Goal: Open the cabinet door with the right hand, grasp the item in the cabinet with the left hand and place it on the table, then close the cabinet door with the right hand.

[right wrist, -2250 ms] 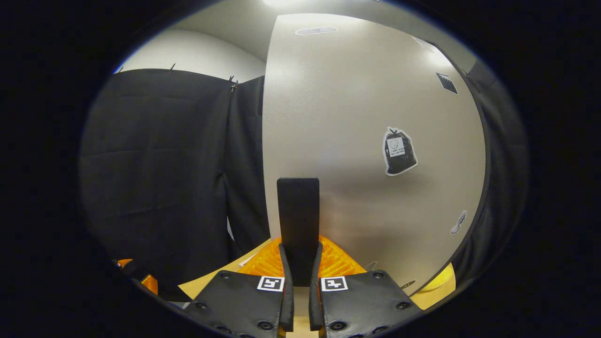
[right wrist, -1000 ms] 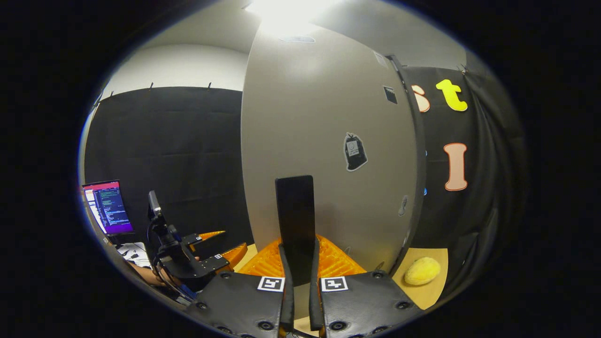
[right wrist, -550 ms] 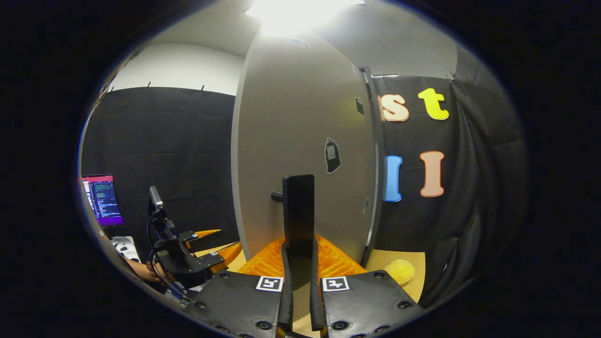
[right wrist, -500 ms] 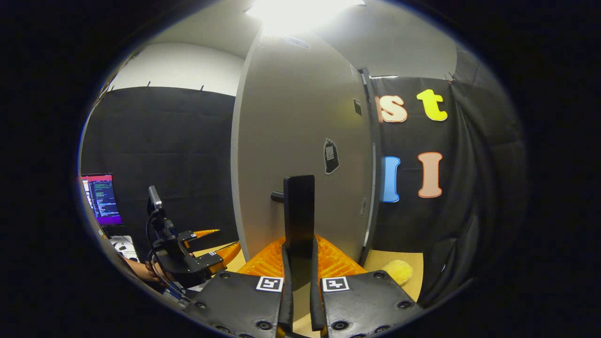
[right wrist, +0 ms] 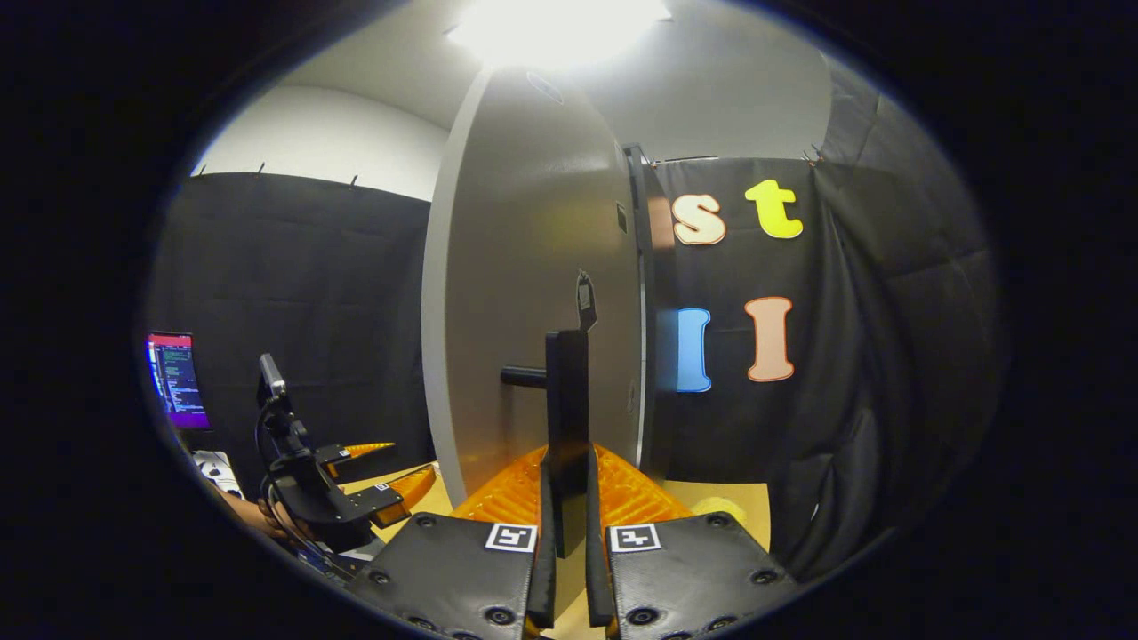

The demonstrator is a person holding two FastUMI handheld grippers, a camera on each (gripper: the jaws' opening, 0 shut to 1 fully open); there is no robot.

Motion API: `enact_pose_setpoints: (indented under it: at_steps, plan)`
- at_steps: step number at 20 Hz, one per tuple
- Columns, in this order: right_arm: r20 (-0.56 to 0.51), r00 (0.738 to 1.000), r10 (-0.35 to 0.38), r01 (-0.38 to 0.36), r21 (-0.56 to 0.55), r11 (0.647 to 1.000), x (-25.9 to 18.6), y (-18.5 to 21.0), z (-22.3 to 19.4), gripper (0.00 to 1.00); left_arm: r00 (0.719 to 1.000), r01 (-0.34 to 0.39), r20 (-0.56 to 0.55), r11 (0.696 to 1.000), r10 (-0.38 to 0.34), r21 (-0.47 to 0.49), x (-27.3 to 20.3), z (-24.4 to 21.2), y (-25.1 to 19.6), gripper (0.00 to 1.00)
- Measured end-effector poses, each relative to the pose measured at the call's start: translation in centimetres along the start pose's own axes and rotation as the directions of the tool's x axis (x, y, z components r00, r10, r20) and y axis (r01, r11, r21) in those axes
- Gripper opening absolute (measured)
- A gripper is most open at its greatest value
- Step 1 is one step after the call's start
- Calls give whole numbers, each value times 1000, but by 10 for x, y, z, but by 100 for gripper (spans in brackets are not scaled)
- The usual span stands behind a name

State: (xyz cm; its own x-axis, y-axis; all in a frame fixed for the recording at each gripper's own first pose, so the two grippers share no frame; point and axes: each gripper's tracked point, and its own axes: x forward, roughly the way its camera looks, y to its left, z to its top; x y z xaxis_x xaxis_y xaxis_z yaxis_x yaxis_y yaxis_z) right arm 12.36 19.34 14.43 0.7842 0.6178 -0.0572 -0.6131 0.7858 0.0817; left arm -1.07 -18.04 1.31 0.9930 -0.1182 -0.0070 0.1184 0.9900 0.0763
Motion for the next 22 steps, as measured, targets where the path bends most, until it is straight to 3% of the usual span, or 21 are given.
enact_pose_setpoints:
  at_steps: [3, 4, 5, 6, 7, 9, 11, 14, 15, 19, 20, 22]
  plan:
    - [-14, 1000, -5, 5, -29, 1000, -18, -10, -7, 35, 1000, 3, 11, 1000, -3, 18, 10, 14, -8, 92]
    - [-16, 1000, -25, 24, -28, 999, -22, -13, -11, 34, 1000, 10, 17, 1000, -10, 24, 16, 19, -10, 92]
    - [-7, 998, -55, 55, -18, 998, -31, -20, -13, 46, 1000, 16, 26, 999, -16, 28, 22, 26, -13, 92]
    - [4, 996, -92, 92, 0, 996, -44, -31, -15, 49, 999, 22, 36, 999, -23, 28, 30, 32, -16, 94]
    - [16, 990, -138, 138, 18, 990, -53, -45, -18, 69, 998, 33, 46, 999, -34, 20, 37, 38, -20, 94]
    - [28, 961, -274, 273, 33, 962, -70, -81, -24, 96, 997, 55, 56, 998, -55, 0, 58, 46, -29, 92]
    - [29, 920, -391, 390, 37, 920, -80, -107, -37, 99, 995, 70, 69, 997, -69, -10, 81, 53, -32, 92]
    - [14, 863, -505, 504, 44, 863, -89, -128, -46, 98, 993, 91, 79, 996, -89, -21, 122, 58, -36, 92]
    - [18, 841, -540, 539, 50, 841, -91, -134, -46, 93, 992, 107, 77, 994, -104, -29, 138, 59, -39, 92]
    - [5, 772, -635, 631, 113, 768, -89, -150, -53, 98, 989, 139, 56, 989, -136, -47, 199, 49, -42, 97]
    - [1, 759, -651, 645, 133, 752, -87, -152, -55, 93, 989, 142, 44, 989, -140, -50, 215, 42, -44, 94]
    - [0, 732, -682, 673, 160, 722, -82, -158, -58, 98, 989, 149, 28, 987, -148, -53, 242, 31, -46, 94]
